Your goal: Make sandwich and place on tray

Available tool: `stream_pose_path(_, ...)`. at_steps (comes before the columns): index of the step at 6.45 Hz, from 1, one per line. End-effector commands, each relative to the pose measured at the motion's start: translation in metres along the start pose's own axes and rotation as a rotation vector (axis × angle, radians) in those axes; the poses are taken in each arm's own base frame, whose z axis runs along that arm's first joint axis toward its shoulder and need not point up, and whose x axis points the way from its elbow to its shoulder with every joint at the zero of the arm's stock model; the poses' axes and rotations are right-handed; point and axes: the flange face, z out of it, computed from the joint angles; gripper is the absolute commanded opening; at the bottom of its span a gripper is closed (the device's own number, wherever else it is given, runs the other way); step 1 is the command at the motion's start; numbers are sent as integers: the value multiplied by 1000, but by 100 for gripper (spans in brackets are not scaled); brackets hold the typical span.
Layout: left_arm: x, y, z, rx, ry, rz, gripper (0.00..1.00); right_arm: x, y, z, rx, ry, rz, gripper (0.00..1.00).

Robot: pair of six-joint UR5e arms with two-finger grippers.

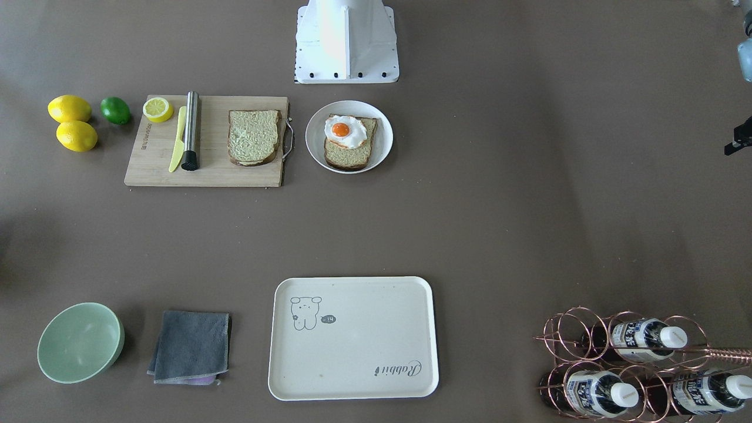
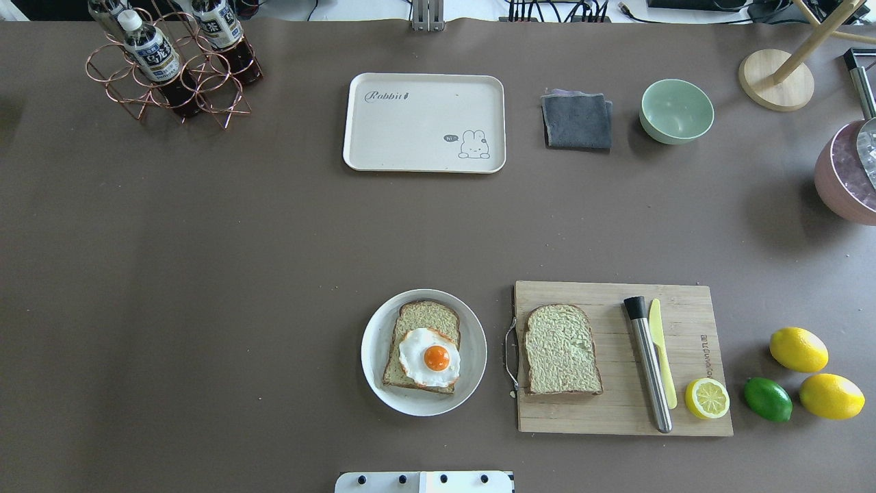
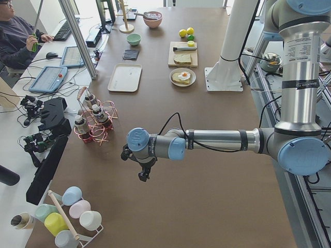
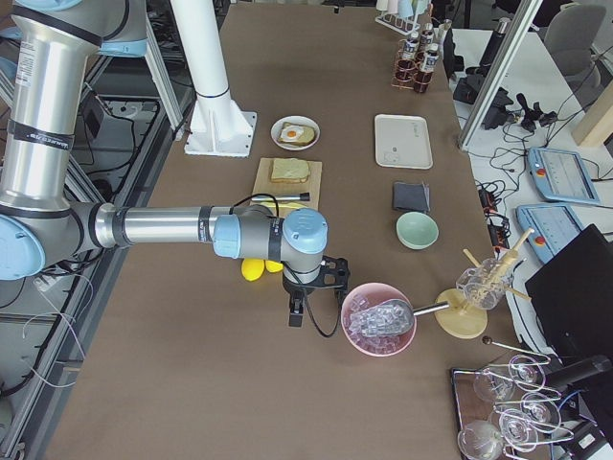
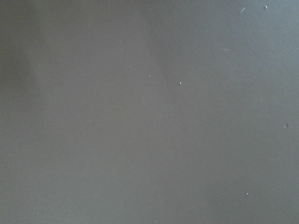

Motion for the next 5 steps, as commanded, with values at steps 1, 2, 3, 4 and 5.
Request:
stream_pose_path(1,-3,5,0,-2,-7,-4,99,-1,-6,-2,13,13,-11,100)
stream_pose_path(2,-2,-1,-2,2,-11,1,99,0,-6,-2,12,15,-11,100)
stream_pose_path(3,-1,-2,-3,4,-12,3,99,1,-6,-1,10,15,-8,100)
stream_pose_path(4,-1,-3,-3,6,-7,1,99,0,-6,-1,11,8,-9,100)
stream_pose_path(5,-2,1,-6,11,-6,-2,99,2,-6,1,6,7,-5,100)
